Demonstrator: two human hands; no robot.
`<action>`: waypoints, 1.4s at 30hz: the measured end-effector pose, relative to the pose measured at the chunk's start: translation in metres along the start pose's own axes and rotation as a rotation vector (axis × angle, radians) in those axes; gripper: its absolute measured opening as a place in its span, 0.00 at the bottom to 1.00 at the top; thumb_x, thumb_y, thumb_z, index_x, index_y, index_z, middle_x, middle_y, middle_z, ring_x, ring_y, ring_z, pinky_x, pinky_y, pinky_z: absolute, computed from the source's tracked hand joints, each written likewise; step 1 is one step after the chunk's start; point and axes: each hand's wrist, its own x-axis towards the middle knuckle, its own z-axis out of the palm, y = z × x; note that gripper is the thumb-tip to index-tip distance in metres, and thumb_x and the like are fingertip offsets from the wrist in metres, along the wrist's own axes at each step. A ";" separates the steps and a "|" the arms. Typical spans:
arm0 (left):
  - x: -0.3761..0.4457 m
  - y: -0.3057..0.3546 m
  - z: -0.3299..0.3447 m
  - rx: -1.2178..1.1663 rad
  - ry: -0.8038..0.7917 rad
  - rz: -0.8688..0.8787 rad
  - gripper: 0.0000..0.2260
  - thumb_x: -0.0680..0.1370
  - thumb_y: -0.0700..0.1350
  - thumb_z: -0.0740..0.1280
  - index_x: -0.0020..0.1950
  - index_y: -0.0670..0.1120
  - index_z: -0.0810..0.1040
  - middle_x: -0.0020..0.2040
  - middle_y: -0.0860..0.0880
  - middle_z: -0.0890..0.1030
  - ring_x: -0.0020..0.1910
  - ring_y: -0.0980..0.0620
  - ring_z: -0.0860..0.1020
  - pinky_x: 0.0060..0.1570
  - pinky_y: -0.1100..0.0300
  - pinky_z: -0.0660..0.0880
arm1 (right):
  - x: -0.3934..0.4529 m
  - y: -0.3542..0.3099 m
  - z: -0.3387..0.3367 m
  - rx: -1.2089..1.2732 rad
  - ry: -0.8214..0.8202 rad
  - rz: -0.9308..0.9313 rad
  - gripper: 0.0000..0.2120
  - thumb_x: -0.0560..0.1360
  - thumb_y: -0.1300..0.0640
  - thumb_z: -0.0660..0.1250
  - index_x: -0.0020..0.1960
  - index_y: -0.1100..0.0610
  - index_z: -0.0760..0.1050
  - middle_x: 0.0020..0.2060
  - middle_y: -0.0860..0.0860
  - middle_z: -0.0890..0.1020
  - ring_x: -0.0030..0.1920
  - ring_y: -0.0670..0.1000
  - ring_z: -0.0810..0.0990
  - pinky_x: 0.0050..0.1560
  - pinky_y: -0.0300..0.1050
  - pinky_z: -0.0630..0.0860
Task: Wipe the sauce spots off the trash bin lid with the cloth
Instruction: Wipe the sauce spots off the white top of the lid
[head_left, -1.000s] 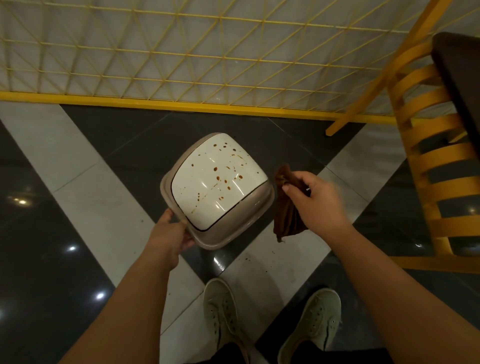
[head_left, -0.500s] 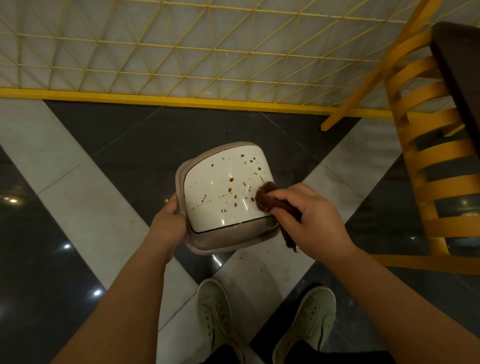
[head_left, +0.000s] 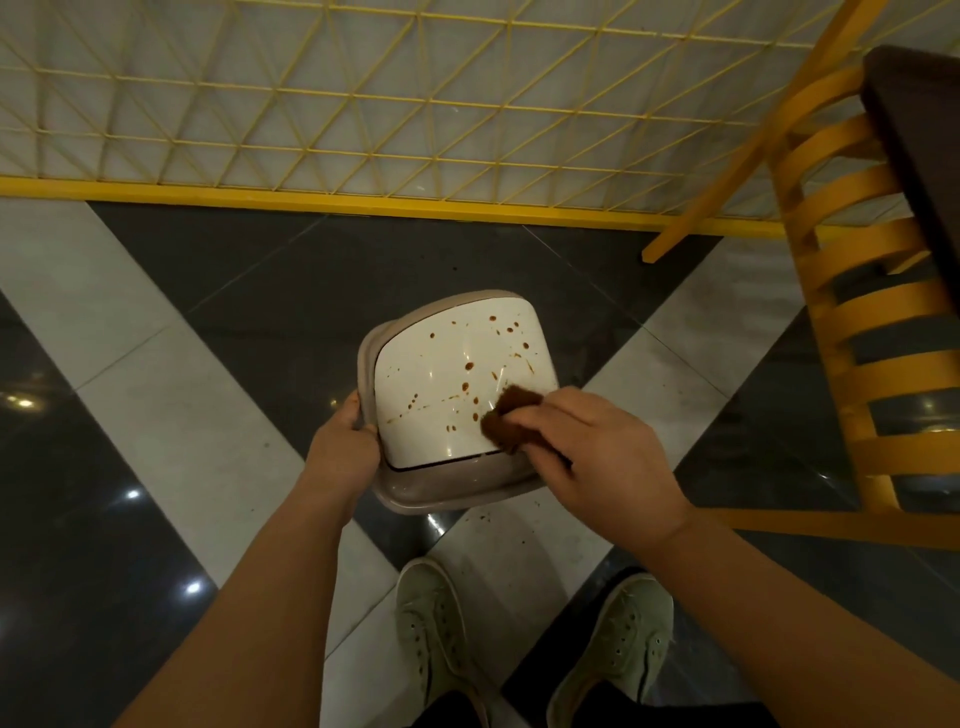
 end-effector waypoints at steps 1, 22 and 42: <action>0.000 0.000 0.000 0.018 0.001 0.004 0.21 0.83 0.41 0.56 0.74 0.58 0.66 0.66 0.50 0.74 0.66 0.44 0.72 0.64 0.41 0.72 | 0.000 0.002 -0.002 -0.014 -0.019 -0.027 0.15 0.74 0.50 0.59 0.56 0.51 0.78 0.47 0.48 0.81 0.44 0.48 0.79 0.43 0.35 0.72; -0.028 0.023 -0.002 0.250 0.271 0.152 0.24 0.82 0.45 0.58 0.78 0.56 0.59 0.73 0.44 0.65 0.66 0.42 0.71 0.66 0.43 0.70 | -0.001 0.003 0.003 0.191 0.050 0.190 0.13 0.76 0.52 0.63 0.60 0.48 0.77 0.50 0.46 0.79 0.48 0.44 0.77 0.49 0.32 0.72; -0.093 0.043 0.038 0.938 0.159 0.534 0.33 0.76 0.65 0.60 0.76 0.65 0.49 0.78 0.58 0.51 0.78 0.48 0.40 0.71 0.36 0.32 | -0.014 0.012 -0.010 0.100 -0.067 0.020 0.13 0.74 0.52 0.63 0.58 0.49 0.76 0.47 0.47 0.80 0.44 0.47 0.79 0.40 0.39 0.77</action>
